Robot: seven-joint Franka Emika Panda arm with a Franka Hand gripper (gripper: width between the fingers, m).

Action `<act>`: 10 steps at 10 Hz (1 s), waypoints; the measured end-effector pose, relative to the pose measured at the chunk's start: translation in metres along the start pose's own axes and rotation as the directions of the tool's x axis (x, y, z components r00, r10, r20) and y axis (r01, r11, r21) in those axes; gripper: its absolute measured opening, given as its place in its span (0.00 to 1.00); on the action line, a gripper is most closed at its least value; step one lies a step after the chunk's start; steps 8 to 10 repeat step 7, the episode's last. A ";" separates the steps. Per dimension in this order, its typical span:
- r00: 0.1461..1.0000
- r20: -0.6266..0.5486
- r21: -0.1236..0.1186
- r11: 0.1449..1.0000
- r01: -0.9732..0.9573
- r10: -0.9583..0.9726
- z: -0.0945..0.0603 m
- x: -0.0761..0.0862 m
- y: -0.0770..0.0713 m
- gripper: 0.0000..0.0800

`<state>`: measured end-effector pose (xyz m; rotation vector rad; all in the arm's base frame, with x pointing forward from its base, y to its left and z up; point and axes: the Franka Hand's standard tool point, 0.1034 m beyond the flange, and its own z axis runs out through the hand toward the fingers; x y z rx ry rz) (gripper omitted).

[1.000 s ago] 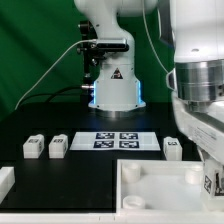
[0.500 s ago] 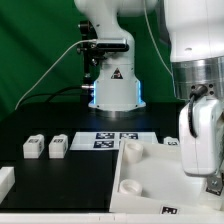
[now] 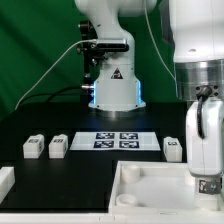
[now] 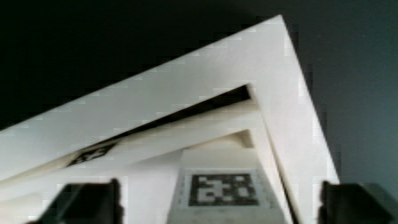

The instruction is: Assemble one leg

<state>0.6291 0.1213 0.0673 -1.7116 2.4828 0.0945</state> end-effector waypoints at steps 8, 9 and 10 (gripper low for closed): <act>0.998 0.027 0.012 0.999 0.047 -0.048 -0.025 -0.009 0.015 0.81; 0.998 0.027 0.012 0.999 0.047 -0.048 -0.025 -0.009 0.015 0.81; 0.998 0.027 0.012 0.999 0.047 -0.048 -0.025 -0.009 0.015 0.81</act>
Offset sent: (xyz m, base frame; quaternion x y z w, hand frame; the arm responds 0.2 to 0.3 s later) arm -0.0101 0.0115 0.0427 0.0058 -0.0378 0.0069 0.9992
